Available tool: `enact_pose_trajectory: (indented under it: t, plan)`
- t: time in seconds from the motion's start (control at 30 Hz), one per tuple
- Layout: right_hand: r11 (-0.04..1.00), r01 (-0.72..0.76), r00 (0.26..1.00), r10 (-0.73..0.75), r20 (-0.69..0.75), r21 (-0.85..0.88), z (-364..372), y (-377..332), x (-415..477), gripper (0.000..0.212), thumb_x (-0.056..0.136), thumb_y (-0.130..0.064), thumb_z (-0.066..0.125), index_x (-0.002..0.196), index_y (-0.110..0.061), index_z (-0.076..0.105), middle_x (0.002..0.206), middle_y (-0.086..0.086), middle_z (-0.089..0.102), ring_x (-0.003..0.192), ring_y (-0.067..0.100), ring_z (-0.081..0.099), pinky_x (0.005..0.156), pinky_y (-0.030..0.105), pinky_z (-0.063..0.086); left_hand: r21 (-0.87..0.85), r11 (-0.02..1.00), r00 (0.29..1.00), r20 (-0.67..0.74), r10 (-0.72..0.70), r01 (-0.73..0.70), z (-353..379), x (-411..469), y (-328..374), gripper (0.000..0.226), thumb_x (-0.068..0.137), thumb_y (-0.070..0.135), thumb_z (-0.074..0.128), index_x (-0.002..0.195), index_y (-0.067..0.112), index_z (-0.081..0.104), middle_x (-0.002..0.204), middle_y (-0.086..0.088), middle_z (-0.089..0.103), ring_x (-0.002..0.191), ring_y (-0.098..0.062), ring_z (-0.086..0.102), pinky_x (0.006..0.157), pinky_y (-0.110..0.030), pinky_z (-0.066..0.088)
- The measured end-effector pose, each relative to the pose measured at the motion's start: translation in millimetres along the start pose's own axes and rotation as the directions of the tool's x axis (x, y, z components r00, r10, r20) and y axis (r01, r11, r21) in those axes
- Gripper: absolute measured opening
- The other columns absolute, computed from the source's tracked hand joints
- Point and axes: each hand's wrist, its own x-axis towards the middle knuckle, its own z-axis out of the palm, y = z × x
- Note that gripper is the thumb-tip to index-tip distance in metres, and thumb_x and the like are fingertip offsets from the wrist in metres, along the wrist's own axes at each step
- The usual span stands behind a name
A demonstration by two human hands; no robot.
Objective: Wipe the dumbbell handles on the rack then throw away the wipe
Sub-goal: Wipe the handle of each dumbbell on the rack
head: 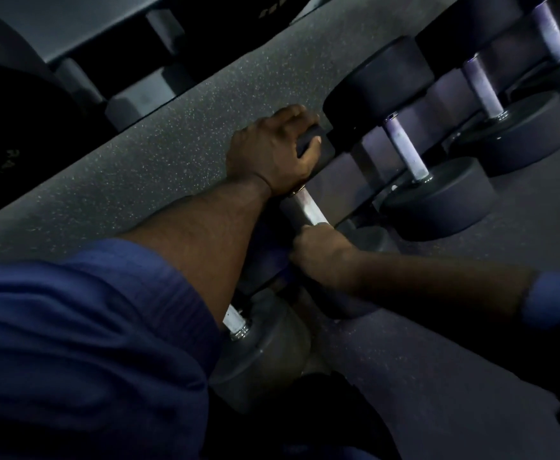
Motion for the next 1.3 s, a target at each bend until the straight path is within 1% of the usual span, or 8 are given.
enact_pose_trajectory:
  t: [0.3, 0.53, 0.73, 0.87, 0.97, 1.07, 1.2, 1.3]
  plan:
    - [0.991, 0.128, 0.866, -0.096, -0.49, 0.031, 6.4, 90.7, -21.9, 0.035, 0.104, -0.025, 0.031, 0.116, -0.017, 0.062, 0.117, 0.002, 0.059, 0.102, 0.025, 0.051, 0.056, 0.035, 0.046, 0.022, 1.0, 1.0, 0.008, 0.004, -0.004, 6.5, 0.4, -1.2, 0.05, 0.092, 0.058, 0.045, 0.135, 0.039, 0.062, 0.147, 0.014, 0.057, 0.117, -0.025, 0.067, 0.093, -0.044, 0.055]
    - [0.899, 0.434, 0.881, -0.436, -0.183, -0.055, 28.4, 82.1, -32.5, 0.027, 0.099, -0.028, 0.036, 0.09, -0.024, 0.061, 0.104, -0.002, 0.061, 0.101, 0.025, 0.057, 0.073, 0.038, 0.054, 0.017, 1.0, 1.0, 0.01, -0.006, 0.006, 3.1, 0.5, 0.6, 0.049, 0.092, 0.058, 0.047, 0.135, 0.041, 0.062, 0.148, 0.017, 0.057, 0.117, -0.022, 0.068, 0.092, -0.04, 0.054]
    - [0.999, 0.049, 0.894, -0.035, -0.447, 0.02, 13.3, 65.3, -2.6, 0.032, 0.096, -0.016, 0.036, 0.091, -0.017, 0.068, 0.096, 0.001, 0.066, 0.085, 0.031, 0.054, 0.066, 0.041, 0.052, 0.009, 1.0, 1.0, -0.005, 0.01, -0.01, 9.3, -1.1, -1.8, 0.049, 0.092, 0.057, 0.047, 0.134, 0.038, 0.065, 0.146, 0.014, 0.059, 0.117, -0.021, 0.068, 0.092, -0.04, 0.056]
    - [0.972, 0.214, 0.925, -0.17, -0.34, 0.094, 34.8, 62.0, -20.4, 0.028, 0.092, -0.024, 0.045, 0.073, -0.021, 0.066, 0.075, -0.001, 0.068, 0.081, 0.028, 0.056, 0.073, 0.037, 0.049, 0.004, 1.0, 1.0, -0.006, 0.005, -0.005, 8.7, 1.0, -2.7, 0.05, 0.091, 0.057, 0.046, 0.134, 0.039, 0.064, 0.145, 0.014, 0.059, 0.115, -0.024, 0.068, 0.092, -0.043, 0.056]
    - [0.787, 0.195, 0.968, -0.057, -0.245, 0.586, 44.2, 89.7, -36.3, 0.022, 0.075, -0.022, 0.056, 0.08, -0.025, 0.076, 0.086, -0.009, 0.076, 0.084, 0.011, 0.069, 0.08, 0.03, 0.055, 0.003, 1.0, 1.0, 0.013, -0.012, 0.012, 9.8, 1.5, -2.9, 0.052, 0.091, 0.06, 0.043, 0.136, 0.042, 0.062, 0.148, 0.016, 0.057, 0.118, -0.023, 0.067, 0.094, -0.045, 0.055]
    - [0.384, 0.02, 0.777, 0.575, -0.257, 0.923, 45.1, 89.9, -27.2, 0.03, 0.071, 0.0, 0.072, 0.081, -0.028, 0.078, 0.087, -0.011, 0.077, 0.086, -0.007, 0.067, 0.088, 0.013, 0.051, -0.006, 1.0, 1.0, 0.01, 0.005, -0.005, 13.4, 1.7, -5.7, 0.052, 0.092, 0.06, 0.044, 0.136, 0.041, 0.062, 0.147, 0.015, 0.057, 0.12, -0.021, 0.066, 0.094, -0.045, 0.056]
    - [-0.186, -0.039, 0.773, 0.617, 0.147, 0.982, 42.6, 72.2, 9.6, 0.013, 0.075, -0.018, 0.073, 0.079, -0.03, 0.074, 0.075, -0.006, 0.075, 0.073, 0.011, 0.069, 0.078, 0.044, 0.059, -0.015, 1.0, 1.0, -0.006, 0.003, -0.003, 15.5, 1.2, -6.5, 0.051, 0.092, 0.058, 0.047, 0.136, 0.04, 0.065, 0.147, 0.015, 0.058, 0.121, -0.02, 0.067, 0.094, -0.045, 0.056]
    - [-0.072, -0.228, 0.787, 0.573, 0.227, 0.971, 41.3, 85.5, 2.0, 0.01, 0.077, -0.021, 0.074, 0.085, -0.024, 0.078, 0.08, -0.005, 0.076, 0.079, 0.013, 0.07, 0.078, 0.034, 0.057, -0.021, 1.0, 1.0, -0.028, 0.013, -0.014, 13.7, 0.0, -4.9, 0.048, 0.092, 0.055, 0.05, 0.134, 0.038, 0.067, 0.145, 0.014, 0.06, 0.117, -0.021, 0.068, 0.091, -0.043, 0.057]
